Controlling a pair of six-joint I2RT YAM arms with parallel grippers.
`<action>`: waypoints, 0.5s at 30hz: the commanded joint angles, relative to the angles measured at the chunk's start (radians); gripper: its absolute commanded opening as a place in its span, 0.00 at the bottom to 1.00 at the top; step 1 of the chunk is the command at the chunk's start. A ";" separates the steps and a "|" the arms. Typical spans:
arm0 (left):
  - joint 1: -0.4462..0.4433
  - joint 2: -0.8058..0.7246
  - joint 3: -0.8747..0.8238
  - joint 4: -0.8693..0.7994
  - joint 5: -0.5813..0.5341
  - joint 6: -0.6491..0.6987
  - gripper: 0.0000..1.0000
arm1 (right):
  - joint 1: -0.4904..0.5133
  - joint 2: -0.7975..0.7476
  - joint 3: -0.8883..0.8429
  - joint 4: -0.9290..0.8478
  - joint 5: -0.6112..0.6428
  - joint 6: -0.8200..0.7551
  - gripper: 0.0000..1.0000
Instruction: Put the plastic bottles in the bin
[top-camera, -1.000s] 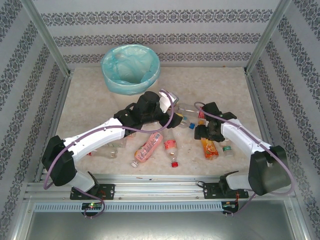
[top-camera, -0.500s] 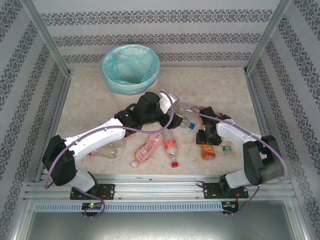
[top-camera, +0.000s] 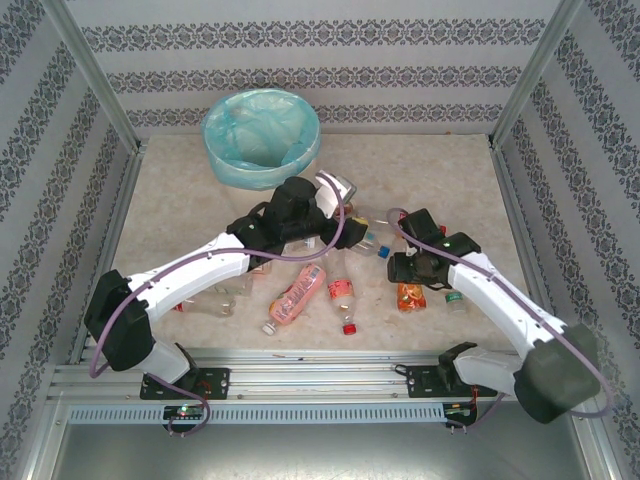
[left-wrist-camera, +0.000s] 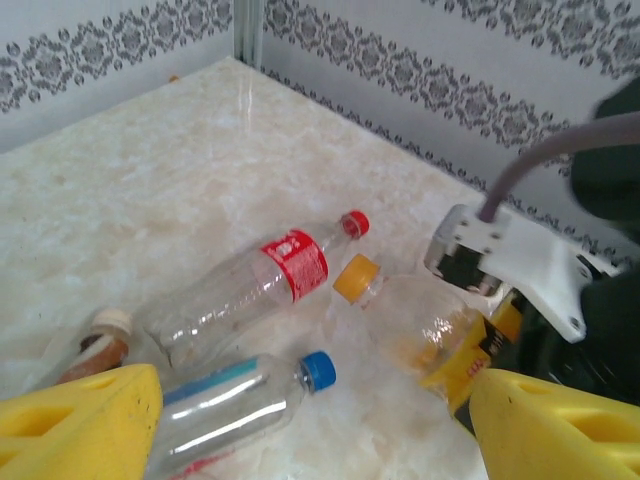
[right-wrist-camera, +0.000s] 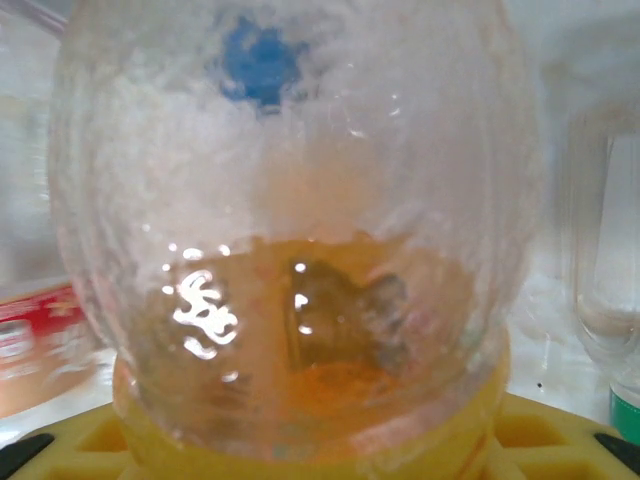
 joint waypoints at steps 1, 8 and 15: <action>0.021 0.025 0.100 0.088 0.035 -0.034 0.81 | 0.018 -0.077 0.069 -0.022 -0.003 -0.023 0.49; 0.061 0.118 0.251 0.105 0.127 -0.111 0.80 | 0.033 -0.235 0.091 0.183 -0.164 -0.120 0.47; 0.087 0.187 0.325 0.107 0.294 -0.176 0.80 | 0.040 -0.314 0.054 0.353 -0.291 -0.184 0.47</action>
